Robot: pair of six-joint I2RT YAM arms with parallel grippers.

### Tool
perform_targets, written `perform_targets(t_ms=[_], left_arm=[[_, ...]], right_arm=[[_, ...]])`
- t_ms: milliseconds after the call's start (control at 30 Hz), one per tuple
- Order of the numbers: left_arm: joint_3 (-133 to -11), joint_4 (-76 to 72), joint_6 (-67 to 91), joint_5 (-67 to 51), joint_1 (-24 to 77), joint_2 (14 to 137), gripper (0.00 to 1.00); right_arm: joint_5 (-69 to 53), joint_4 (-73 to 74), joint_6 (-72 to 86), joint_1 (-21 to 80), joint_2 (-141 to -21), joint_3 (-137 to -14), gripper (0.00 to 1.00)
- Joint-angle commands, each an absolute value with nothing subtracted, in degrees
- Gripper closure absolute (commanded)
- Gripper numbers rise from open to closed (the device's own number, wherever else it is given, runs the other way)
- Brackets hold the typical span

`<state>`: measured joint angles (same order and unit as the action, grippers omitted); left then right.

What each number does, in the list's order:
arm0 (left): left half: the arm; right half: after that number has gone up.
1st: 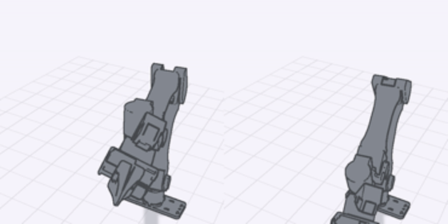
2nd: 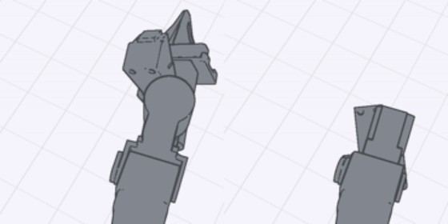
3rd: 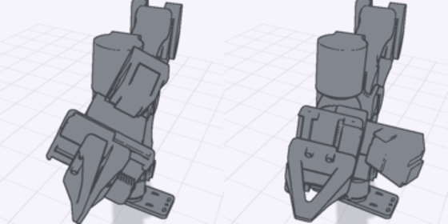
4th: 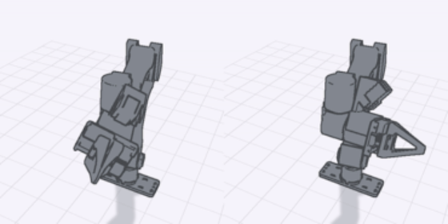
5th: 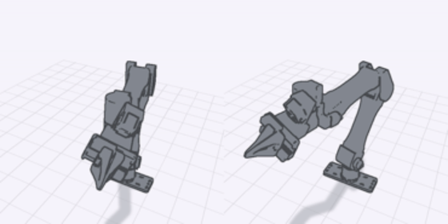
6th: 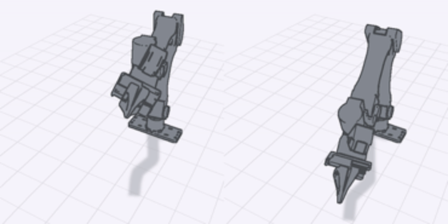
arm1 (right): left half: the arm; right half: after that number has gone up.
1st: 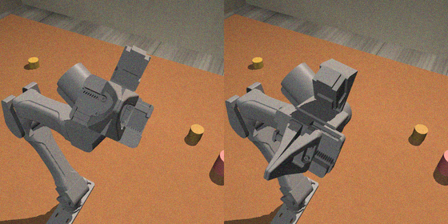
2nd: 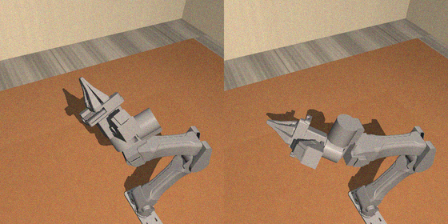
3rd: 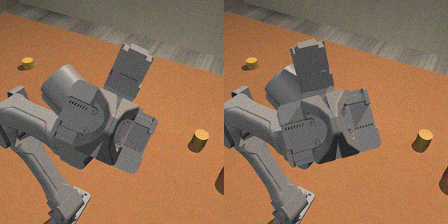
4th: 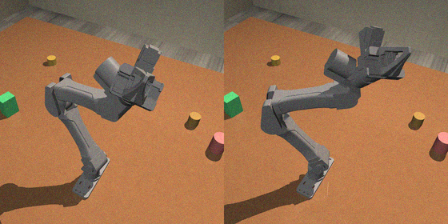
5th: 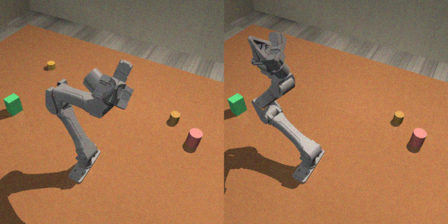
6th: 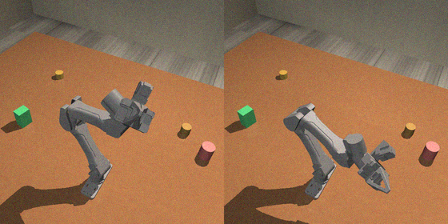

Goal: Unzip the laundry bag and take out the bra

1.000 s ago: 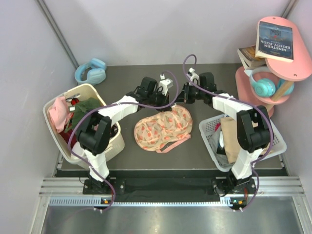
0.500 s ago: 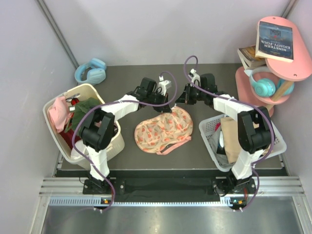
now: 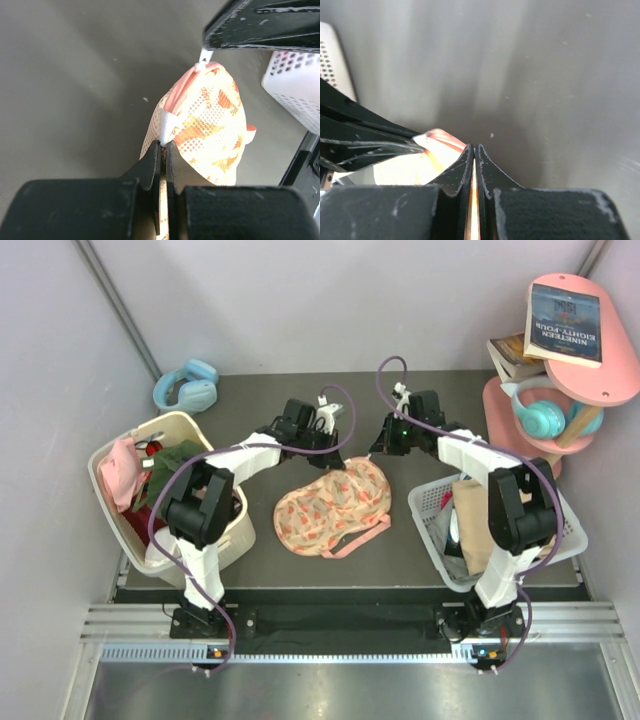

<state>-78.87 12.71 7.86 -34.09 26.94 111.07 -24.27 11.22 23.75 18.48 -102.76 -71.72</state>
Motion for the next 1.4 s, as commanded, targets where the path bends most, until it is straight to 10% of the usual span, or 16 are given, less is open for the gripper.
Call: perform_targets(t_ms=[0, 233, 333, 533, 1067, 1367], left_arm=[[-79.0, 13.3, 10.2, -30.8, 25.8, 109.9, 1.0], [-79.0, 13.1, 10.8, -28.1, 25.1, 108.5, 0.96], [-80.4, 12.8, 10.5, -30.9, 25.2, 107.8, 0.43], [-84.0, 6.0, 11.4, -38.6, 25.1, 109.5, 0.16], [-94.5, 2.8, 14.4, -43.9, 24.7, 121.2, 0.25], [-89.8, 1.3, 17.3, -46.6, 24.7, 120.0, 0.58]], right_arm=[[-19.4, 13.8, 21.8, 17.0, -103.1, -76.1, 1.0], [-20.2, 15.1, 20.9, 17.0, -105.5, -79.4, 1.0], [-22.8, 14.6, 19.9, 17.0, -106.5, -81.6, 1.0], [-32.0, 13.8, 18.0, 17.1, -109.2, -85.9, 1.0], [-40.0, 12.9, 16.9, 16.9, -109.2, -86.1, 1.0], [-40.3, 13.0, 18.1, 16.3, -109.9, -86.0, 1.0]])
